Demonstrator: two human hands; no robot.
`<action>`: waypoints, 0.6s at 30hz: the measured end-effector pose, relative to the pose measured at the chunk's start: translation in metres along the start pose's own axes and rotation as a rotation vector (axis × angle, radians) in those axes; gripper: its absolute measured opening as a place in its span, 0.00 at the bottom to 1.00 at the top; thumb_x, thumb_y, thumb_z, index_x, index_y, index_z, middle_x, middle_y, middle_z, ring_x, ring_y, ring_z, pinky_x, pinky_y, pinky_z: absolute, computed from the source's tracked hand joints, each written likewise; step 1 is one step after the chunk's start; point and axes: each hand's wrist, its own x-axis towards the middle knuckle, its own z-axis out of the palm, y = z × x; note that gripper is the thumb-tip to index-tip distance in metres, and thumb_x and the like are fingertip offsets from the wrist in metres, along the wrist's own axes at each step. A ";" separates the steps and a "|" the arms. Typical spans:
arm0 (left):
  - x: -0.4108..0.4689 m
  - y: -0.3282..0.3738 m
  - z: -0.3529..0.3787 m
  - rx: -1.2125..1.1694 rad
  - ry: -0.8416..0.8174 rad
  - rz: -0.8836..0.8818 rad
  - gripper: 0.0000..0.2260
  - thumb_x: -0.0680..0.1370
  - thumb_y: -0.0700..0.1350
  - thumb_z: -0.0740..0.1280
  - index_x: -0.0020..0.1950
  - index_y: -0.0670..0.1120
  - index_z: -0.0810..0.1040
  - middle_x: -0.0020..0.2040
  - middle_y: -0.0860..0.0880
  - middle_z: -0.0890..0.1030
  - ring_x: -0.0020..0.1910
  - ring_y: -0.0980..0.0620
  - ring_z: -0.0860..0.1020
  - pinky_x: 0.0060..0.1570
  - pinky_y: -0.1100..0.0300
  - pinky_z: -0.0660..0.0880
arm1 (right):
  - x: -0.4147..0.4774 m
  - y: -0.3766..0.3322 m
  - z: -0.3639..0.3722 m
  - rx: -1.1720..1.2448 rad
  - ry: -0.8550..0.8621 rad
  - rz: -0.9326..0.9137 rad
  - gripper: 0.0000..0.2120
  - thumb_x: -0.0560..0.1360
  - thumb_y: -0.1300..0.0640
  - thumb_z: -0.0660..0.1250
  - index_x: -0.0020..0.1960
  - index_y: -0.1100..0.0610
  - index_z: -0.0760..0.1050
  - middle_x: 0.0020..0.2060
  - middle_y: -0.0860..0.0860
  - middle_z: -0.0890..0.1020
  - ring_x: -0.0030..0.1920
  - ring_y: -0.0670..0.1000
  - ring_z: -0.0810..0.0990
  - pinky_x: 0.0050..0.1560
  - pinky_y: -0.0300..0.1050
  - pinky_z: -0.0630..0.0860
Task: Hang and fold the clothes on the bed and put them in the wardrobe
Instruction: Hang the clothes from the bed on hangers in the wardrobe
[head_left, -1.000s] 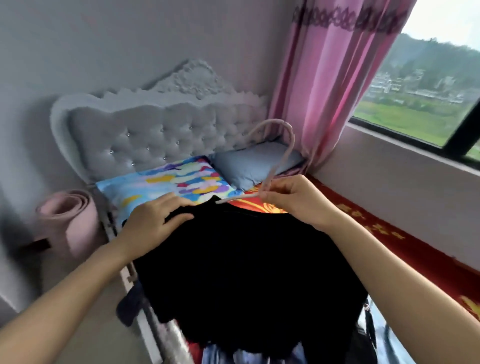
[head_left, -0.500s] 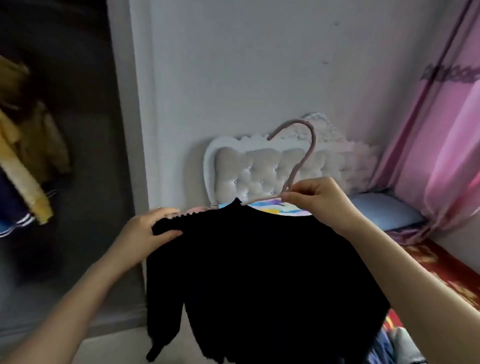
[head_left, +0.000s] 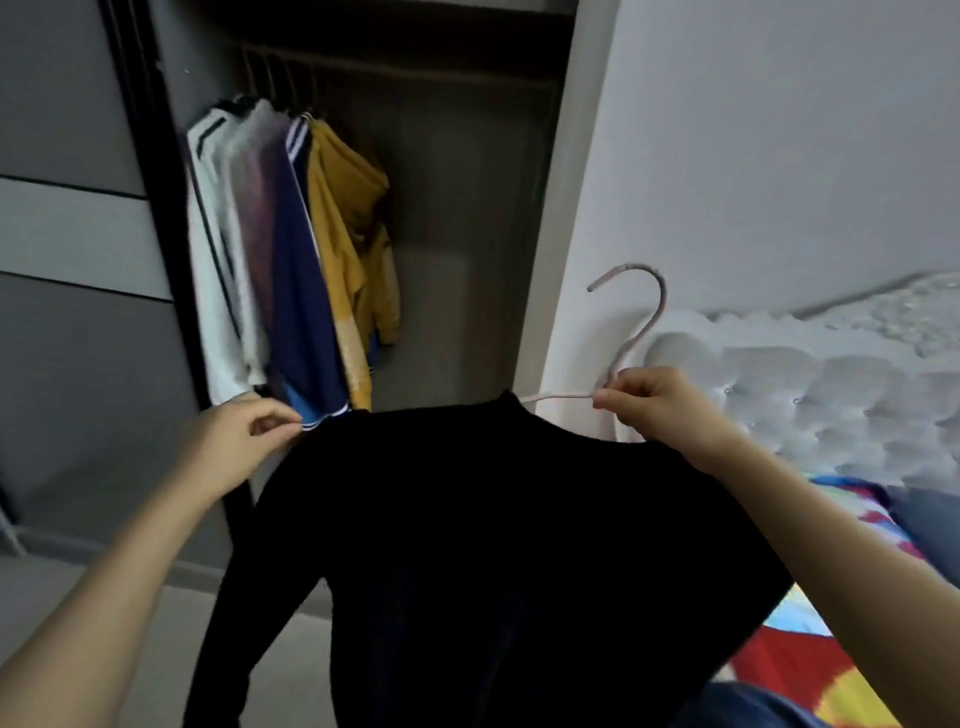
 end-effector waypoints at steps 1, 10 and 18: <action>0.003 -0.004 -0.003 0.030 0.051 0.009 0.05 0.69 0.32 0.73 0.43 0.40 0.83 0.35 0.48 0.74 0.33 0.60 0.74 0.38 0.72 0.67 | 0.012 0.001 0.006 0.038 0.007 0.026 0.16 0.75 0.58 0.68 0.28 0.52 0.77 0.22 0.46 0.69 0.20 0.41 0.62 0.22 0.30 0.60; 0.064 -0.029 0.006 0.170 0.108 0.086 0.05 0.72 0.34 0.71 0.46 0.40 0.83 0.43 0.47 0.78 0.46 0.43 0.77 0.49 0.49 0.73 | 0.167 -0.010 0.080 0.178 -0.067 0.173 0.14 0.74 0.59 0.69 0.30 0.58 0.77 0.25 0.51 0.70 0.26 0.47 0.64 0.18 0.31 0.61; 0.150 -0.080 0.016 0.274 0.086 -0.014 0.04 0.75 0.39 0.69 0.48 0.43 0.83 0.43 0.53 0.74 0.47 0.50 0.77 0.48 0.55 0.72 | 0.322 -0.003 0.128 0.425 -0.340 0.494 0.10 0.76 0.64 0.64 0.38 0.62 0.80 0.24 0.53 0.73 0.23 0.47 0.64 0.18 0.35 0.60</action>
